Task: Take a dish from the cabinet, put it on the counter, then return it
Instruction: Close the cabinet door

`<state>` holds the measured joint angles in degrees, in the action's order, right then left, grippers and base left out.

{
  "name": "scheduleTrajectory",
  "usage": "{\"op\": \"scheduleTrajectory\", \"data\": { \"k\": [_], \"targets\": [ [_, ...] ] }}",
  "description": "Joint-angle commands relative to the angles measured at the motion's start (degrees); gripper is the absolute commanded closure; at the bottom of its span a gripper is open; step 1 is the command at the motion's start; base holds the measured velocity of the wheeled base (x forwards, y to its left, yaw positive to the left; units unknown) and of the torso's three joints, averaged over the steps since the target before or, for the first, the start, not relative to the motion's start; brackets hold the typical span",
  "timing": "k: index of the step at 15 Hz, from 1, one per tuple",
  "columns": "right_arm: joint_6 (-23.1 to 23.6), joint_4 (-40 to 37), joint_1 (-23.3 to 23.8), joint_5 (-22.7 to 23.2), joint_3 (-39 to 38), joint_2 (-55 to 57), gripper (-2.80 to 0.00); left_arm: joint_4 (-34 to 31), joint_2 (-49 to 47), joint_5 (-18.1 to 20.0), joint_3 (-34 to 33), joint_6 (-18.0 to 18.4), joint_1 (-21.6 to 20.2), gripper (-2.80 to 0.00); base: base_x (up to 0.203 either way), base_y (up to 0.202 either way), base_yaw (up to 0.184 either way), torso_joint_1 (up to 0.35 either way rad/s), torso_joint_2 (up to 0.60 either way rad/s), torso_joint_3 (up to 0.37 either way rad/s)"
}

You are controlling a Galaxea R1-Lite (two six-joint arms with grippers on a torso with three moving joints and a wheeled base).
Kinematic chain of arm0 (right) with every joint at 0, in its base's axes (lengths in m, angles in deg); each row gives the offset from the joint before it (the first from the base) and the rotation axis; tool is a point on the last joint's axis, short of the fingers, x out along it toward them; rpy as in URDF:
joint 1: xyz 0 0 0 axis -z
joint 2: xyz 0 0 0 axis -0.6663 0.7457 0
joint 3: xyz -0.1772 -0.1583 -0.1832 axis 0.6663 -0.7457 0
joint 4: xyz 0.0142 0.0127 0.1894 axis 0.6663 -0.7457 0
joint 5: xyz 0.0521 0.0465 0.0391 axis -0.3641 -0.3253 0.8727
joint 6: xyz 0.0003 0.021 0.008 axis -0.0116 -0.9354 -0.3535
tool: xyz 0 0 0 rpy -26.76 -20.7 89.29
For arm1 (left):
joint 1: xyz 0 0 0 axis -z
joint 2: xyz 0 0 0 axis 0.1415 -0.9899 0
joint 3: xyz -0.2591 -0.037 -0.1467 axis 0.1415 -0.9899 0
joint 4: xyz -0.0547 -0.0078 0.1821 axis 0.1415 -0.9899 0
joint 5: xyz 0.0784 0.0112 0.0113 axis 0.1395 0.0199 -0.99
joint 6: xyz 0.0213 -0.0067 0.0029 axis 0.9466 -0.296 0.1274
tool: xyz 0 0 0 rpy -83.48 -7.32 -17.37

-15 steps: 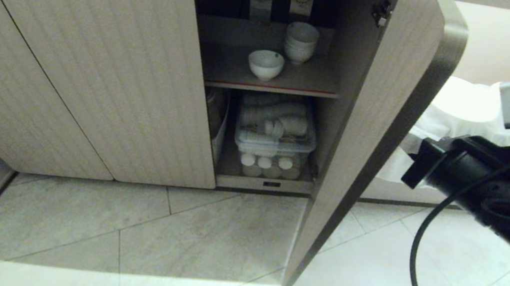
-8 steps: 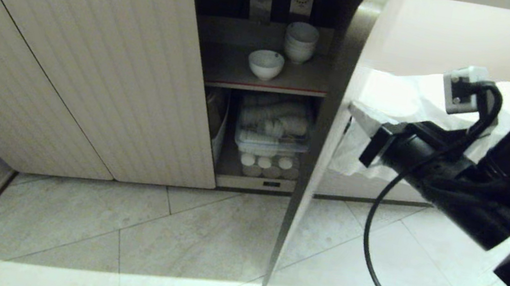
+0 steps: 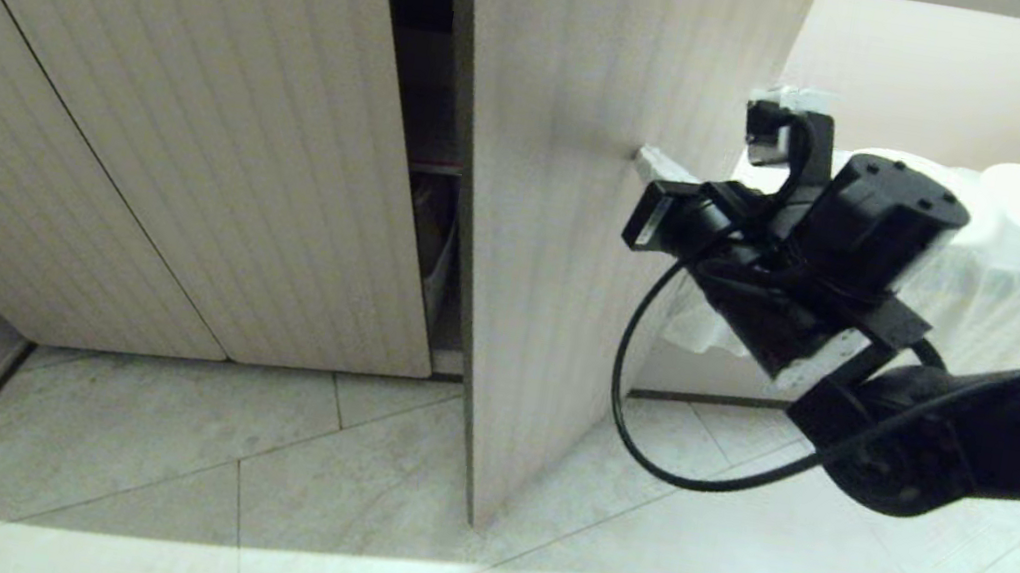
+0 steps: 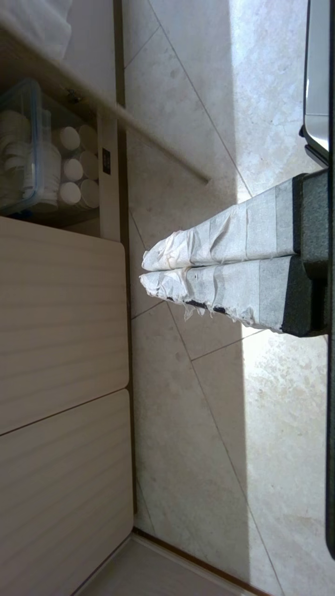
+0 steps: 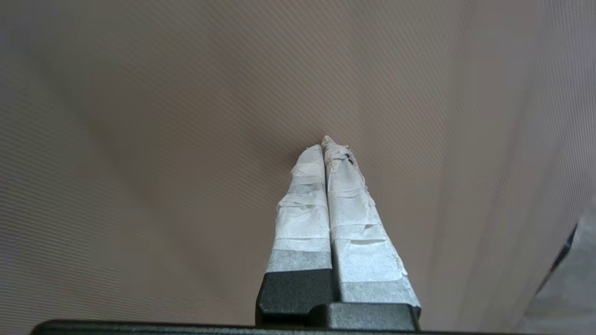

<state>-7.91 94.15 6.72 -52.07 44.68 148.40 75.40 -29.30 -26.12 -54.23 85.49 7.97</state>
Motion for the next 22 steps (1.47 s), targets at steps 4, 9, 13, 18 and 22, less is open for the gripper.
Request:
{"op": "scheduleTrajectory", "data": {
  "k": [4,9,13,18,22],
  "targets": [
    [1.20,0.23,0.34,-4.87,15.14,11.93,0.00,0.00,0.02,-0.04,0.00,-0.02,-0.02,0.00,0.000,0.000,0.000,0.000,0.00,0.000],
    [3.04,0.19,0.51,-5.96,18.74,14.27,0.00,0.00,0.02,0.00,0.00,-0.02,-0.02,0.00,0.000,0.000,0.000,0.000,0.00,0.000],
    [5.51,1.49,2.85,-6.72,26.45,19.35,0.00,0.00,0.02,-0.04,0.00,-0.02,-0.02,0.00,0.000,0.000,0.000,0.000,0.00,0.000],
    [7.06,10.03,3.77,-6.44,27.00,18.26,0.00,0.00,0.02,-0.04,0.00,-0.02,-0.02,0.00,0.000,0.000,0.000,0.000,0.00,0.000],
    [7.16,9.52,3.77,-6.31,26.52,13.14,0.00,0.00,0.02,-0.04,0.00,-0.02,-0.02,0.00,0.000,0.000,0.000,0.000,0.00,0.000]
  ]
}}
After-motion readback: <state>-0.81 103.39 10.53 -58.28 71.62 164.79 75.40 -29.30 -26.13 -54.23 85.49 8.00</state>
